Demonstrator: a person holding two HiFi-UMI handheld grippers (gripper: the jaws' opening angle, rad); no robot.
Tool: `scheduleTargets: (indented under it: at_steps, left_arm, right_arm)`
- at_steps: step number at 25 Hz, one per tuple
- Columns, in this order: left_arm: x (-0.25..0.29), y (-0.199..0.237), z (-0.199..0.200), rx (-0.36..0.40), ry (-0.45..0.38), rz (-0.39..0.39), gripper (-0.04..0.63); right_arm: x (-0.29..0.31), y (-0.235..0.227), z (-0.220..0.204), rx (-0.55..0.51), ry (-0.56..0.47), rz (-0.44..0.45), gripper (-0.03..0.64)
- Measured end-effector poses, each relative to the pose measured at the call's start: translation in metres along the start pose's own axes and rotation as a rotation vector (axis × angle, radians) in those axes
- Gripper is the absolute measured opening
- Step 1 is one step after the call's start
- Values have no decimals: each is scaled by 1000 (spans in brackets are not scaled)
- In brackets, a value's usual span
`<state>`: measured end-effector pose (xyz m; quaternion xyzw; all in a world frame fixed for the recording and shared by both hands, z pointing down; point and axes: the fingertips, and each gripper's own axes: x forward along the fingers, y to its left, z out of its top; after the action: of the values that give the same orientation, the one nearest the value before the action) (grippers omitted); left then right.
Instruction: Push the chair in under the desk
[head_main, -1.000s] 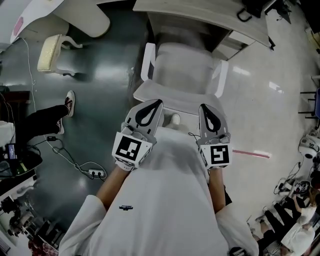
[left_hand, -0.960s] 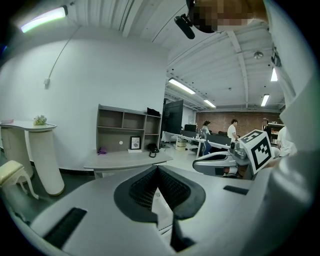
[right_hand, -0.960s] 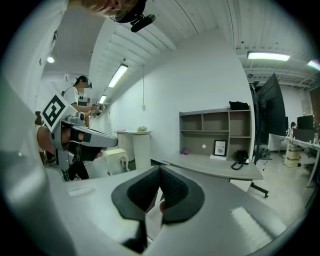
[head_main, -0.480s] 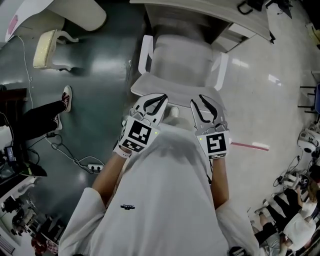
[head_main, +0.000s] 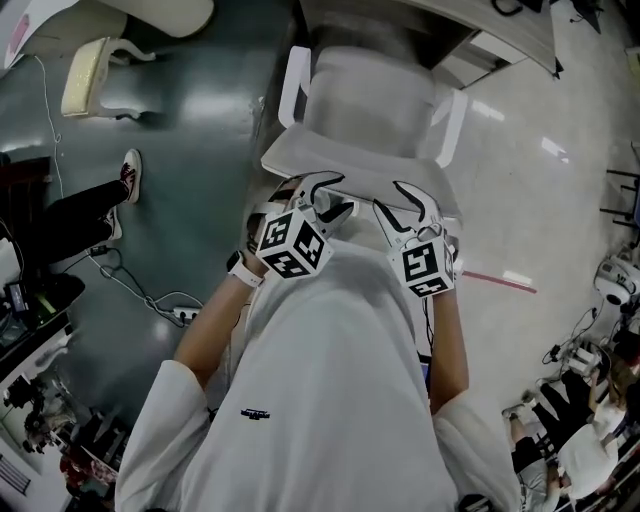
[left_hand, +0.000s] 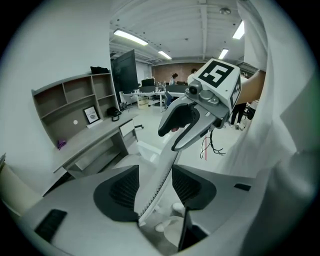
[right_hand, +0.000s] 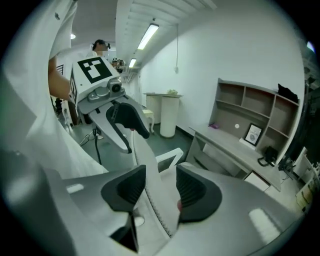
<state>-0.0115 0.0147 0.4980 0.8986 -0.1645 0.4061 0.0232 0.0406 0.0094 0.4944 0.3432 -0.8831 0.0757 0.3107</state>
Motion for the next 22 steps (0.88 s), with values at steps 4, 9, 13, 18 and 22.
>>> scheduleTargets:
  at_steps: [4,9,13,18,22]
  left_arm:
    - [15,-1,-13,16,48,-21,192]
    - [27,-2,-31,97,131,-41,192]
    - [34,-3,-39,145,172,-46,192]
    - [45,-3,-46,228,218,-41,171]
    - [50,-6,-49,286,269,-60,137]
  right_arm:
    - [15,11,-21,-65,88,72,202]
    - [17,14,-23,-41,100,126,209]
    - [20,25,-46,-126,206,164,209]
    - [30,22,-62,-263,296,109,126]
    - [28,21,-66,-269,305,108,123]
